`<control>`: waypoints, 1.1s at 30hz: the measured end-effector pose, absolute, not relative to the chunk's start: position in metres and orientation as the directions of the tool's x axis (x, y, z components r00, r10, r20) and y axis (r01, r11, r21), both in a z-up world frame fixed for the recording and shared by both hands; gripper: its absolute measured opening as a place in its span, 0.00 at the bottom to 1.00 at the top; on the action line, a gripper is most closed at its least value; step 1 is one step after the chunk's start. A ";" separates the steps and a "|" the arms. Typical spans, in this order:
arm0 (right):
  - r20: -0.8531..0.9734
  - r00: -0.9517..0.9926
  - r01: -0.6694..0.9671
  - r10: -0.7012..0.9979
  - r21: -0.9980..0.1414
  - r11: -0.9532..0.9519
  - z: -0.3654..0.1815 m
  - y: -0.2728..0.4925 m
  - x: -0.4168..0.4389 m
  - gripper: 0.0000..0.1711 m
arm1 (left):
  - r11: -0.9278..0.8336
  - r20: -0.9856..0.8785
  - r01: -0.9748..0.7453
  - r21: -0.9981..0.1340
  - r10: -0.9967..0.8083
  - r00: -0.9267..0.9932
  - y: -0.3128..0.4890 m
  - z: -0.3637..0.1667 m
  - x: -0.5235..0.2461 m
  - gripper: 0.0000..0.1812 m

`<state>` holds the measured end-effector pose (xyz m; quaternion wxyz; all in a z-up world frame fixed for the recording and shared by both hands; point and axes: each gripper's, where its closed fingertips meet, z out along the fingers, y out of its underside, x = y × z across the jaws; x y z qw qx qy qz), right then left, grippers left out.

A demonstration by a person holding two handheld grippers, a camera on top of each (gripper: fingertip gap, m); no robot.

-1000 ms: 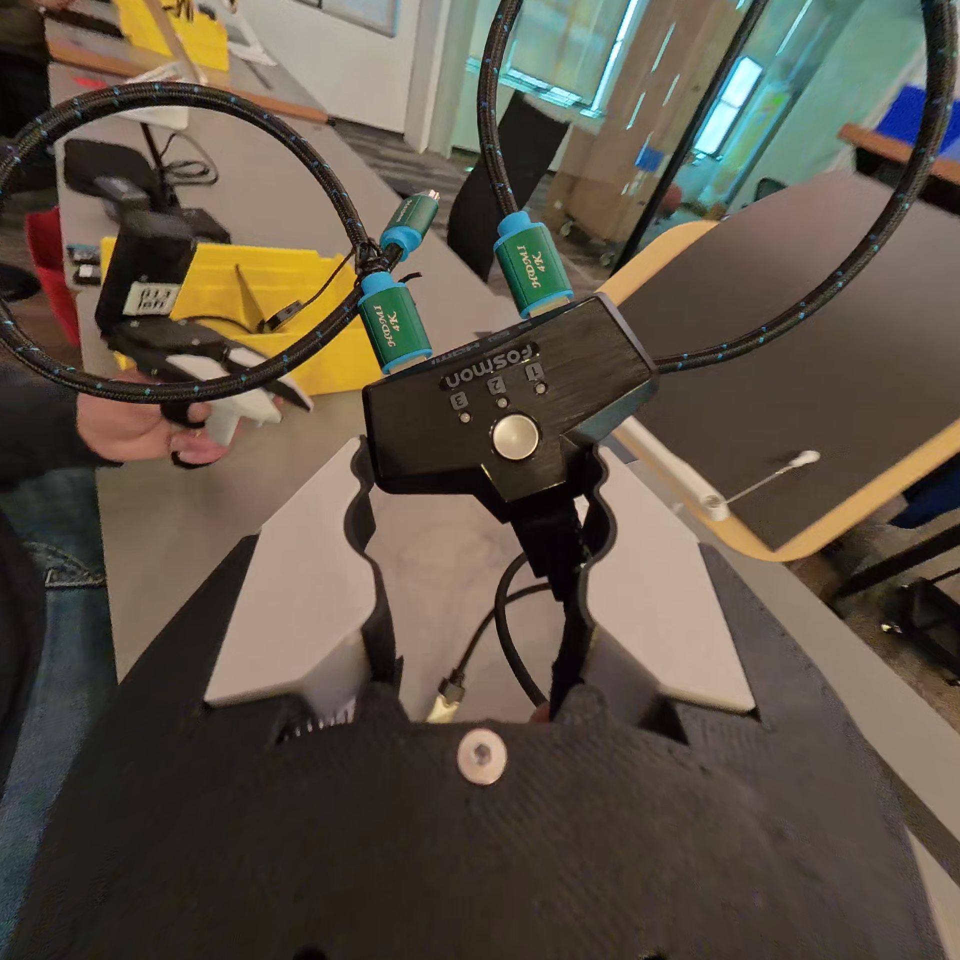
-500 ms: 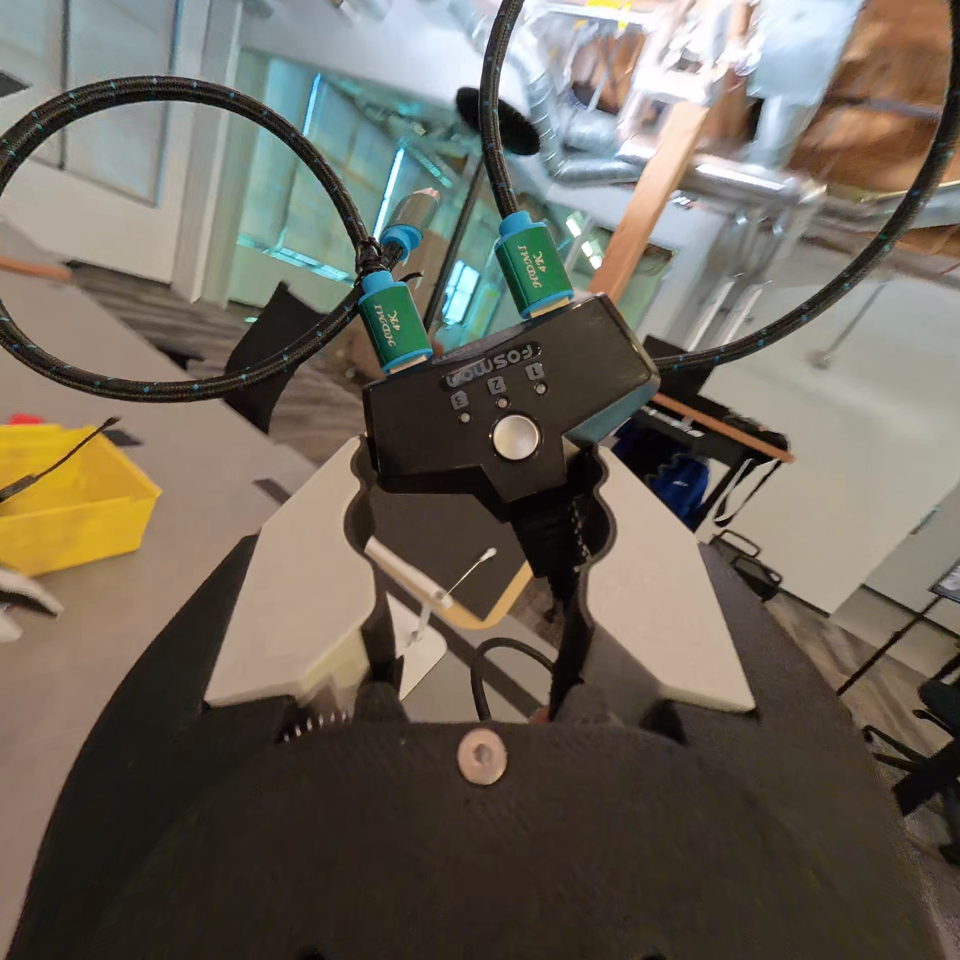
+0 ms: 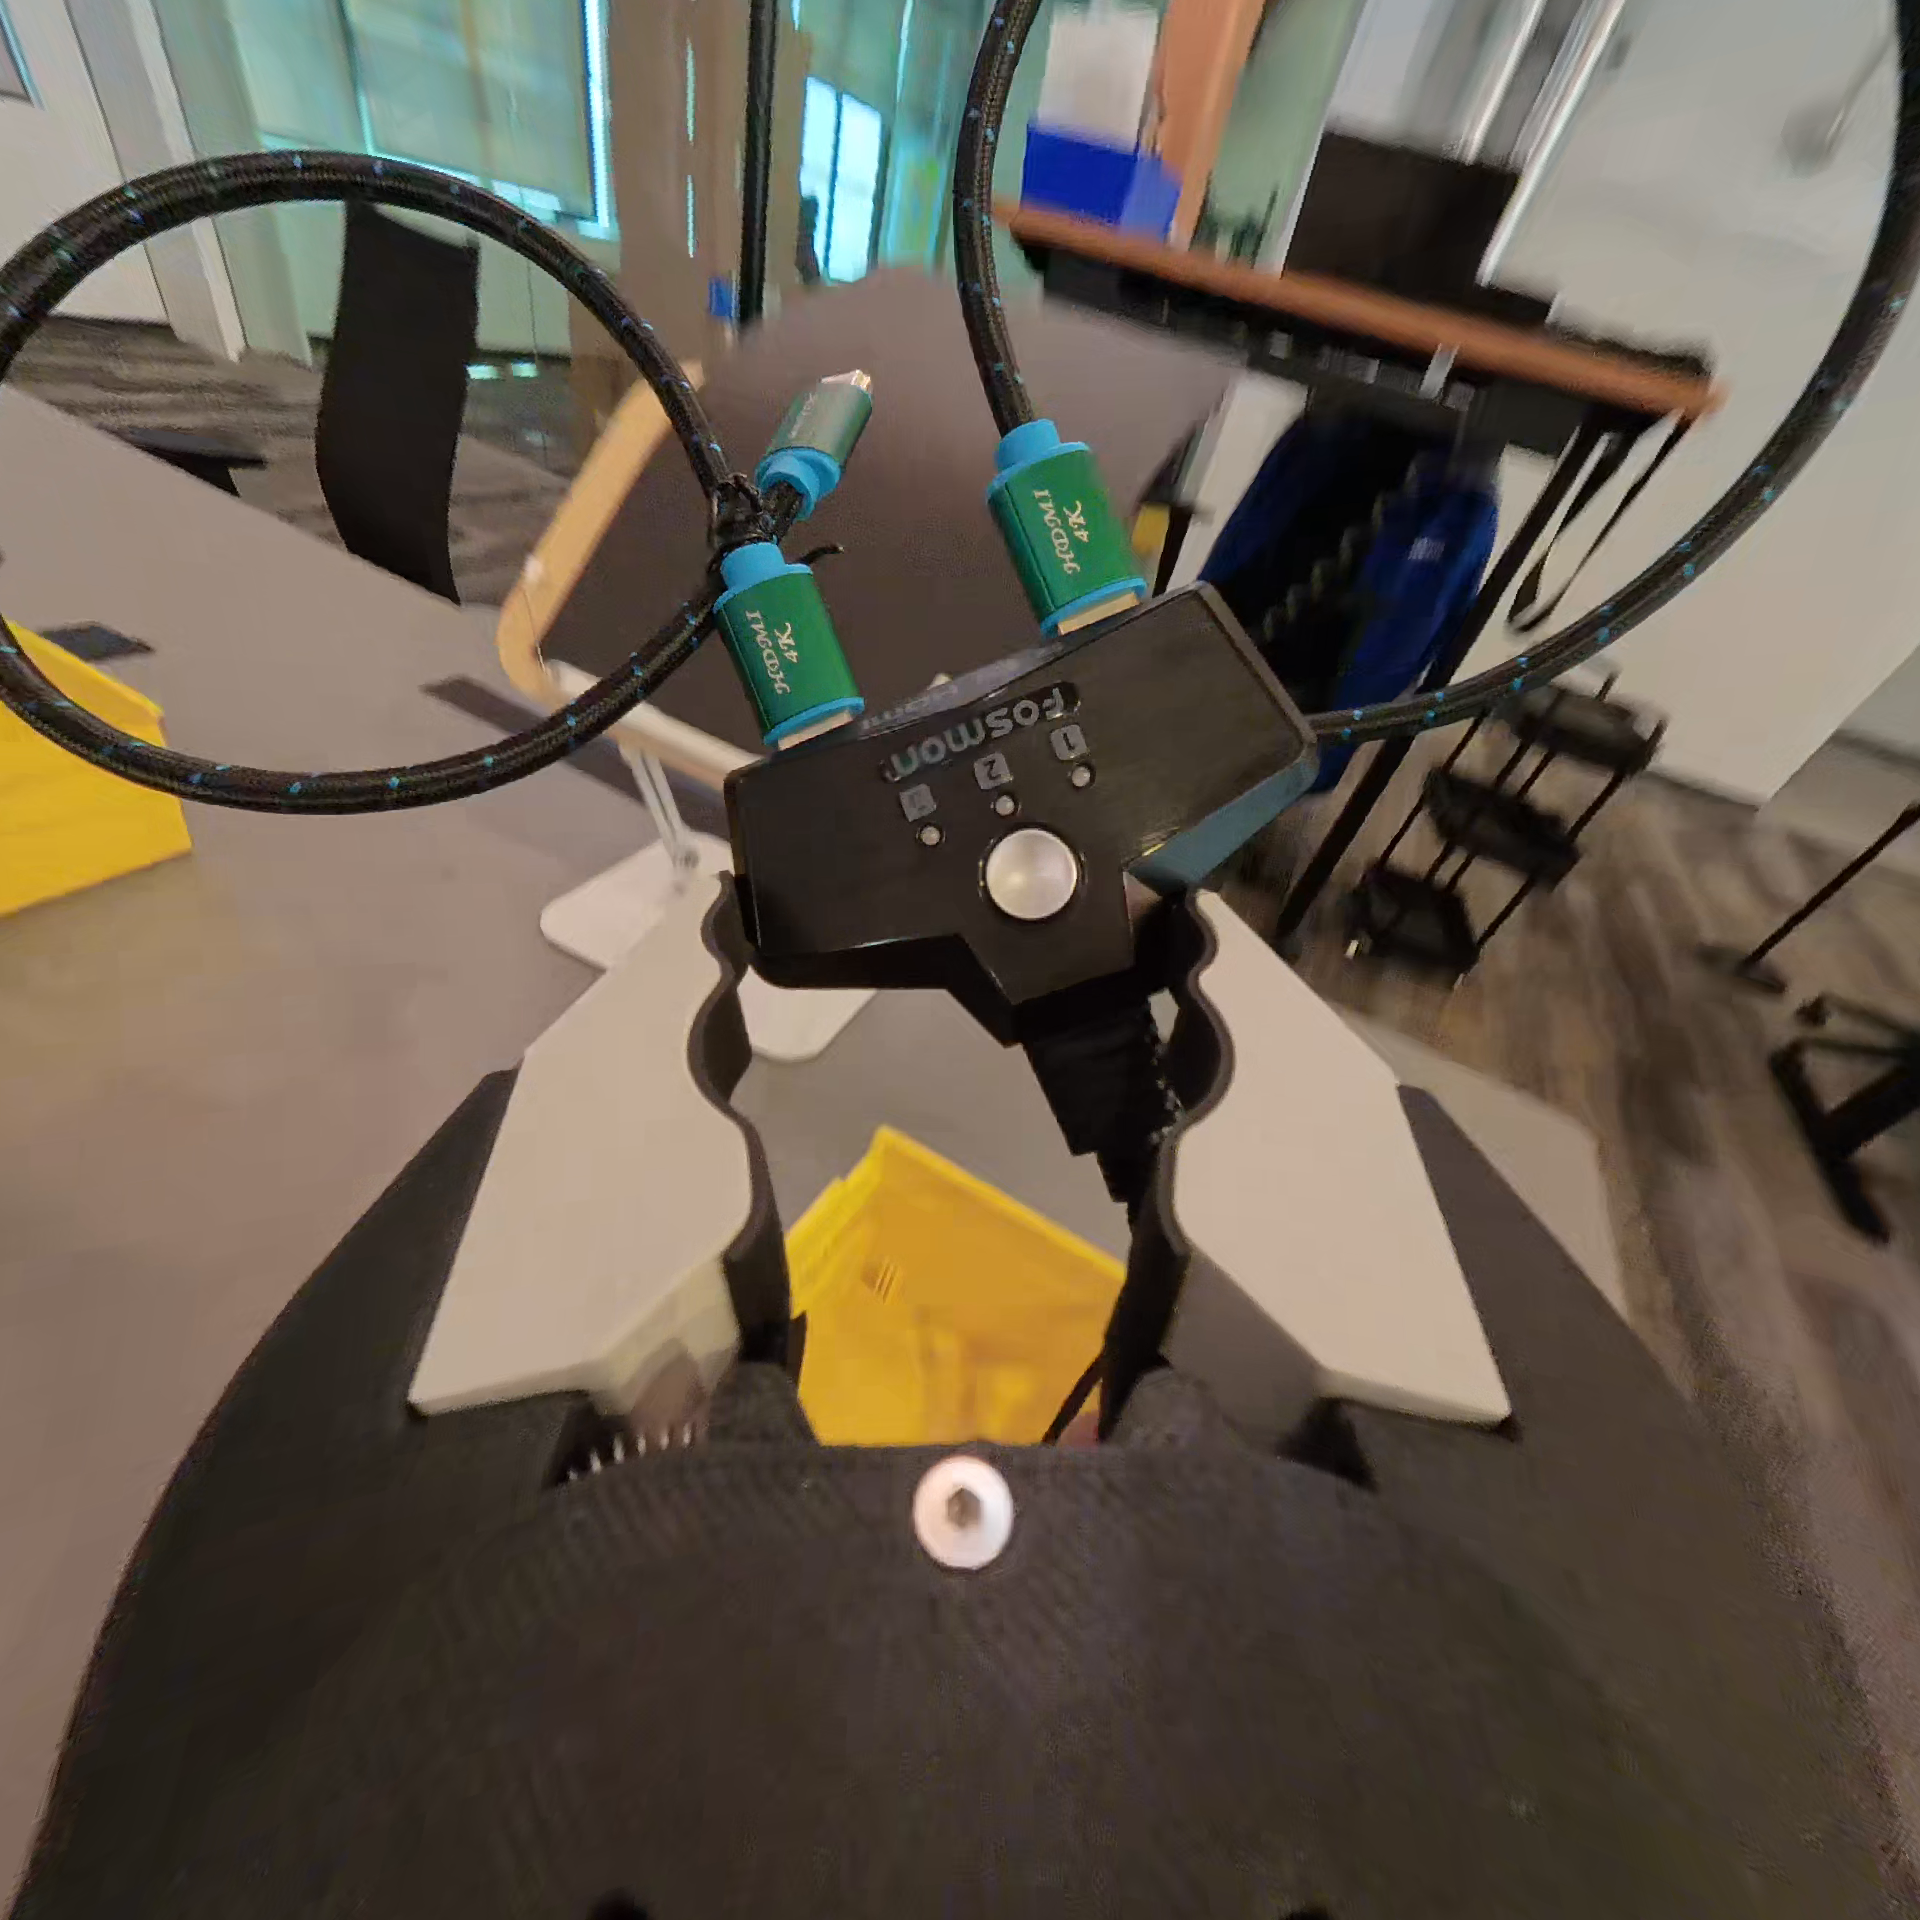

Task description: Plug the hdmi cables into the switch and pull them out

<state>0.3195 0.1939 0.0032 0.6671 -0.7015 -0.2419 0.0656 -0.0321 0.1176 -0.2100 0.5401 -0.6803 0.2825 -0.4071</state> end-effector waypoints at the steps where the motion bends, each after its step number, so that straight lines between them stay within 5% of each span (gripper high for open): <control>1: 0.201 0.881 0.241 0.429 -0.970 -0.042 -0.016 0.199 0.324 0.46 | -0.259 0.249 0.054 -0.964 -0.824 0.509 0.118 -0.210 -0.032 0.17; 8: -0.033 0.921 0.088 0.389 -0.953 -0.289 -0.127 0.223 0.363 0.46 | -0.280 0.260 0.038 -0.959 -0.821 0.509 0.118 -0.217 -0.028 0.18; 16: 0.167 0.936 0.318 0.311 -0.780 -0.539 -0.217 0.227 0.396 0.47 | -0.306 0.273 0.020 -0.952 -0.817 0.507 0.120 -0.226 -0.024 0.19; 33: 0.189 0.886 0.454 0.423 -0.535 -0.713 -0.258 0.219 0.404 0.47 | -0.302 0.266 0.010 -0.953 -0.821 0.505 0.117 -0.227 -0.025 0.19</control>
